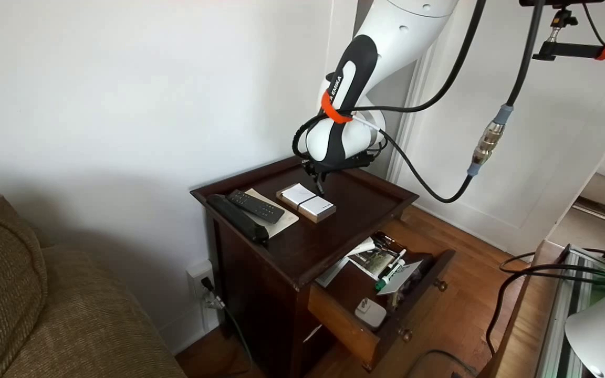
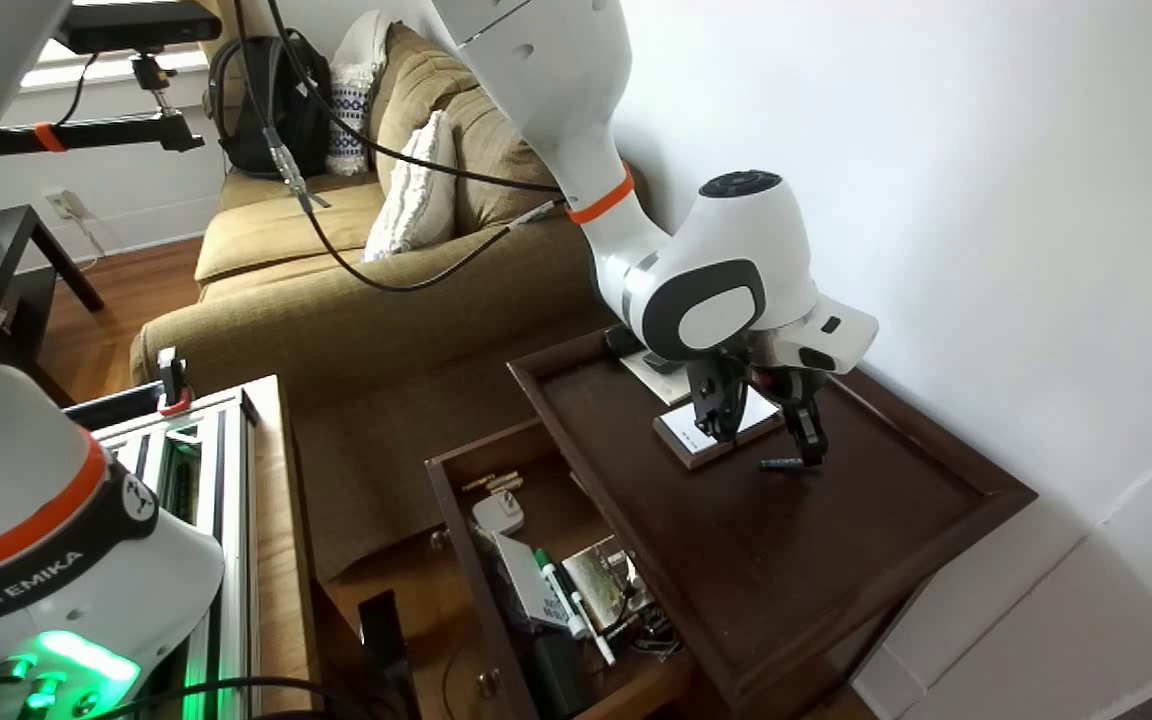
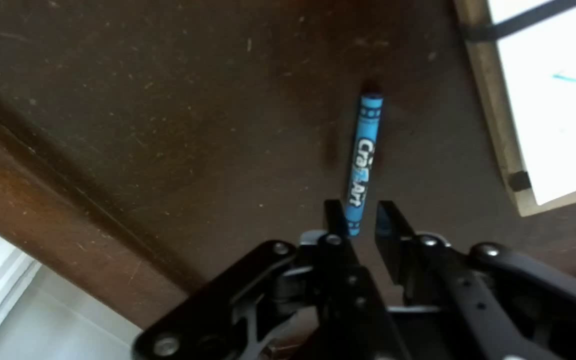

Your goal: Use the marker to write on the paper

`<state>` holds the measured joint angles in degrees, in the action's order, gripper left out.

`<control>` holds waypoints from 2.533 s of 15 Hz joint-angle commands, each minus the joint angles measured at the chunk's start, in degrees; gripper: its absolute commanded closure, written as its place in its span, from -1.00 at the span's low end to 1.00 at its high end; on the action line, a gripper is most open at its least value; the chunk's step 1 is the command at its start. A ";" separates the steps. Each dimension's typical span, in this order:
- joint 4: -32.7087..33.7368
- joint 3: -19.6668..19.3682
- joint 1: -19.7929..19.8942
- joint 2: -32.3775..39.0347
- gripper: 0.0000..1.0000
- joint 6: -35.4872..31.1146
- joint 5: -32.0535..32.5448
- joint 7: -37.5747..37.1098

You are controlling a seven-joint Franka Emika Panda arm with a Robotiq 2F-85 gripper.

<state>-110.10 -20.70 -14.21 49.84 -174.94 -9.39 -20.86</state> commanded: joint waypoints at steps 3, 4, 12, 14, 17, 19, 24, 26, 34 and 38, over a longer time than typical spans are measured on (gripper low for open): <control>-0.71 1.88 2.34 -1.73 -0.43 2.00 0.50 0.98; -1.24 1.11 1.64 -2.32 -0.56 1.99 0.66 0.79; -5.86 -0.06 0.67 -13.08 -1.00 3.00 2.81 2.43; -7.09 -0.45 0.49 -16.02 -1.00 5.44 3.59 2.06; -8.37 0.10 1.49 -20.18 -1.00 11.19 4.73 0.90; -8.86 0.07 1.92 -22.29 -1.00 14.94 6.15 -0.17; -9.68 2.88 5.24 -26.38 -1.00 21.43 7.37 -0.82; -10.16 3.08 5.82 -27.38 -1.00 22.30 7.92 -2.15; -8.86 4.69 7.64 -26.69 -1.00 21.24 8.29 -2.04; -8.89 4.73 7.63 -26.69 -1.00 21.25 8.29 -2.10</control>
